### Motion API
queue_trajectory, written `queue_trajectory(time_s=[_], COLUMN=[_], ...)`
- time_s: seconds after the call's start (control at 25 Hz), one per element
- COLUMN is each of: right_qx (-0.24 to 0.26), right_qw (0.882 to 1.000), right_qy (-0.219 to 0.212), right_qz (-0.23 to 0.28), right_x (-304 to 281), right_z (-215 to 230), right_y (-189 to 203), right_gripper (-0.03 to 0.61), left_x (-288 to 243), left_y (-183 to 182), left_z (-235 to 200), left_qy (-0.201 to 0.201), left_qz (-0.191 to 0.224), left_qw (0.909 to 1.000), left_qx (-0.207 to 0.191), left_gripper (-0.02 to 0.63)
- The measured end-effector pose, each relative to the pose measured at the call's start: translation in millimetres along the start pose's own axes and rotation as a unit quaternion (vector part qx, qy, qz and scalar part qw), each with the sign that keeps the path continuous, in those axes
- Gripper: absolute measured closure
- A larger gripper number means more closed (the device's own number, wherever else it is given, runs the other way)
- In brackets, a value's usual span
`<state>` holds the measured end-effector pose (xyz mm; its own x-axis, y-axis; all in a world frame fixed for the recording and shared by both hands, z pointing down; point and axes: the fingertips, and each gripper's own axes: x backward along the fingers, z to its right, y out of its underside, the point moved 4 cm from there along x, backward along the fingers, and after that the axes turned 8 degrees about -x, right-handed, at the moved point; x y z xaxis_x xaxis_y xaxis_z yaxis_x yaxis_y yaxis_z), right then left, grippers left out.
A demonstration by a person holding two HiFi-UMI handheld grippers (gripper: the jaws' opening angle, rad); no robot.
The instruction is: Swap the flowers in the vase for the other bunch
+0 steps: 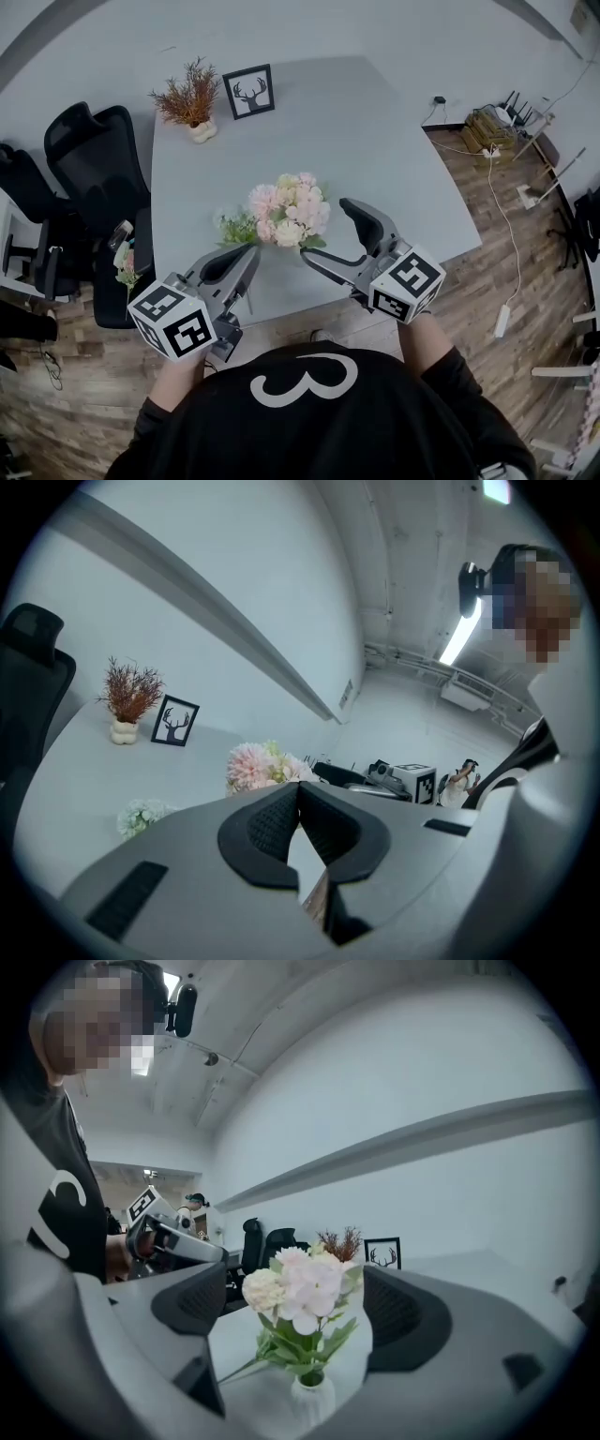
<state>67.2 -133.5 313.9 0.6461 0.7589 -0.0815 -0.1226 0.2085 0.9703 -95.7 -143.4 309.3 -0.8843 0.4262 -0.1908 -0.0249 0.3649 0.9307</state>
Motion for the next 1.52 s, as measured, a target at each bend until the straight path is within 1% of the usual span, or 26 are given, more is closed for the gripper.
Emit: queue_trajectory(time_s=[0.08, 0.2, 0.24, 0.32, 0.4, 0.48, 0.56, 0.68, 0.84, 0.96, 1.0, 1.12, 1.32, 1.4, 1.52], right_qx=[0.009, 0.034, 0.037, 0.027, 0.015, 0.017, 0.025, 0.023, 0.014, 0.005, 0.004, 0.003, 0.017, 0.017, 0.023], right_qw=[1.0, 0.997, 0.995, 0.995, 0.996, 0.997, 0.997, 0.997, 0.998, 0.998, 0.998, 0.999, 0.998, 0.998, 0.998], right_qy=[0.011, 0.041, 0.051, 0.058, 0.053, 0.046, 0.039, 0.028, 0.018, 0.001, -0.003, -0.009, -0.023, -0.026, -0.032], right_qz=[-0.018, -0.064, -0.073, -0.077, -0.067, -0.057, -0.059, -0.065, -0.058, -0.057, -0.057, -0.053, -0.05, -0.05, -0.054], right_x=[-7, -20, -25, -34, -41, -46, -51, -58, -62, -64, -64, -63, -62, -60, -59], right_z=[7, 21, 26, 32, 35, 34, 33, 32, 35, 33, 33, 32, 29, 29, 30], right_y=[11, 37, 46, 59, 63, 62, 64, 70, 69, 73, 74, 74, 71, 71, 70], right_gripper=[0.118, 0.101, 0.1, 0.101, 0.101, 0.101, 0.101, 0.101, 0.104, 0.111, 0.126, 0.237, 0.37, 0.397, 0.41], left_x=[4, 9, 11, 14, 18, 24, 30, 38, 43, 46, 47, 49, 50, 48, 41], left_y=[5, 10, 12, 15, 18, 18, 16, 13, 12, 14, 15, 19, 25, 27, 28], left_z=[-4, -8, -9, -12, -13, -15, -18, -23, -22, -20, -20, -18, -15, -12, -5], left_qy=[-0.008, -0.024, -0.031, -0.042, -0.052, -0.066, -0.085, -0.11, -0.133, -0.148, -0.152, -0.156, -0.173, -0.176, -0.174], left_qz=[-0.001, -0.003, -0.004, -0.007, -0.008, -0.004, 0.008, 0.019, 0.021, 0.023, 0.025, 0.04, 0.047, 0.05, 0.051], left_qw=[0.9999, 0.9994, 0.9991, 0.9985, 0.9978, 0.9969, 0.9954, 0.9926, 0.9891, 0.9866, 0.9858, 0.9839, 0.9802, 0.9791, 0.9796], left_qx=[0.011, 0.024, 0.028, 0.035, 0.04, 0.043, 0.044, 0.047, 0.06, 0.064, 0.066, 0.078, 0.084, 0.088, 0.088], left_gripper=[0.603, 0.603, 0.603, 0.603, 0.603, 0.603, 0.603, 0.603, 0.603, 0.603, 0.603, 0.603, 0.603, 0.603, 0.603])
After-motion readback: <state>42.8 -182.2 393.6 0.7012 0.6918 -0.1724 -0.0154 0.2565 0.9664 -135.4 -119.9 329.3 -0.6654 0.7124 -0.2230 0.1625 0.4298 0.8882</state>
